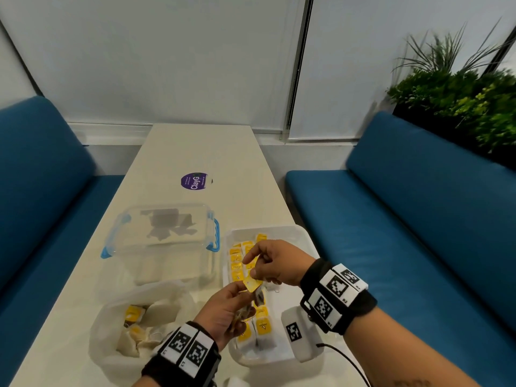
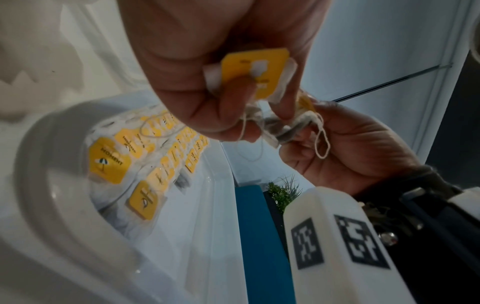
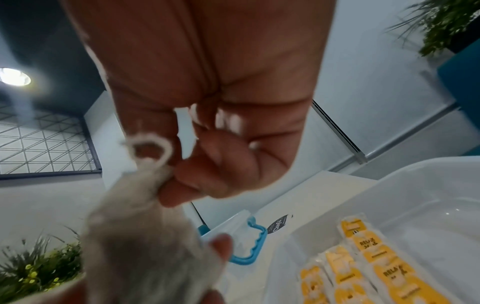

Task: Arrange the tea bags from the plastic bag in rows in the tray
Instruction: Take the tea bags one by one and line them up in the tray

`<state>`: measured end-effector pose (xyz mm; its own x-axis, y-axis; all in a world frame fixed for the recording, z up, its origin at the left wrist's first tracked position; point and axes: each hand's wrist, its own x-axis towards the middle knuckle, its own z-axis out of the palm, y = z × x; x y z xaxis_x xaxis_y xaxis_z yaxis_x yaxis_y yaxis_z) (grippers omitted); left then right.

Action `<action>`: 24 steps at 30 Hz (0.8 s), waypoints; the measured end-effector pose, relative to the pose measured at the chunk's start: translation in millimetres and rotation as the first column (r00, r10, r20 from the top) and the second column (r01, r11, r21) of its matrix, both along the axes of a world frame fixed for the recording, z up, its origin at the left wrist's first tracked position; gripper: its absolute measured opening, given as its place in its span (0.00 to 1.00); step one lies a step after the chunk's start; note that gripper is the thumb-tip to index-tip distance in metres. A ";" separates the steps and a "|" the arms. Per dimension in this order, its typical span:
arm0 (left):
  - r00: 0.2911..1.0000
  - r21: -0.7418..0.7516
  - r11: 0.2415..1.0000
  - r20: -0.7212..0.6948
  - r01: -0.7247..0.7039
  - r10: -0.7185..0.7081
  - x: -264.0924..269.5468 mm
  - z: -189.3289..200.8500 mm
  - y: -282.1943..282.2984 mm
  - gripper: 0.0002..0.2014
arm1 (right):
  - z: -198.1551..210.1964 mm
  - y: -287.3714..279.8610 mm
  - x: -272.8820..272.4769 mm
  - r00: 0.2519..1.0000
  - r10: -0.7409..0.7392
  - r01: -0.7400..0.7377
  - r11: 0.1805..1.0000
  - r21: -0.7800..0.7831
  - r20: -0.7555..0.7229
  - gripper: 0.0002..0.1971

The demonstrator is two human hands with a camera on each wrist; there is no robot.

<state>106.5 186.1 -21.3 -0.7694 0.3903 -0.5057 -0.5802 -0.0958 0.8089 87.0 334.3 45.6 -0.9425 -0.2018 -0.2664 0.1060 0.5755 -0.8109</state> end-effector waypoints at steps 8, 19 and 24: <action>0.995 -0.039 0.996 -0.069 -0.080 0.077 -1.1 -0.2 5.7 0.04 | -19.5 2.4 10.8 0.972 -0.235 0.235 0.972 -0.024 -0.001 0.11; 0.985 0.017 0.988 0.086 -0.155 0.153 -6.4 -3.3 0.2 0.10 | -17.9 55.5 -6.8 0.875 -0.478 0.478 0.878 -0.021 -0.076 0.08; 0.980 0.014 0.984 0.098 -0.177 0.175 -11.7 -5.4 -1.7 0.09 | -18.6 56.9 -13.7 0.879 -0.477 0.468 0.872 -0.143 -0.030 0.08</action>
<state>94.7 184.4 -26.7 -0.7752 0.2652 -0.5733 -0.6276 -0.2209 0.7465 73.3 391.2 26.9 -0.9476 0.2435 -0.2067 0.2863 0.3608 -0.8876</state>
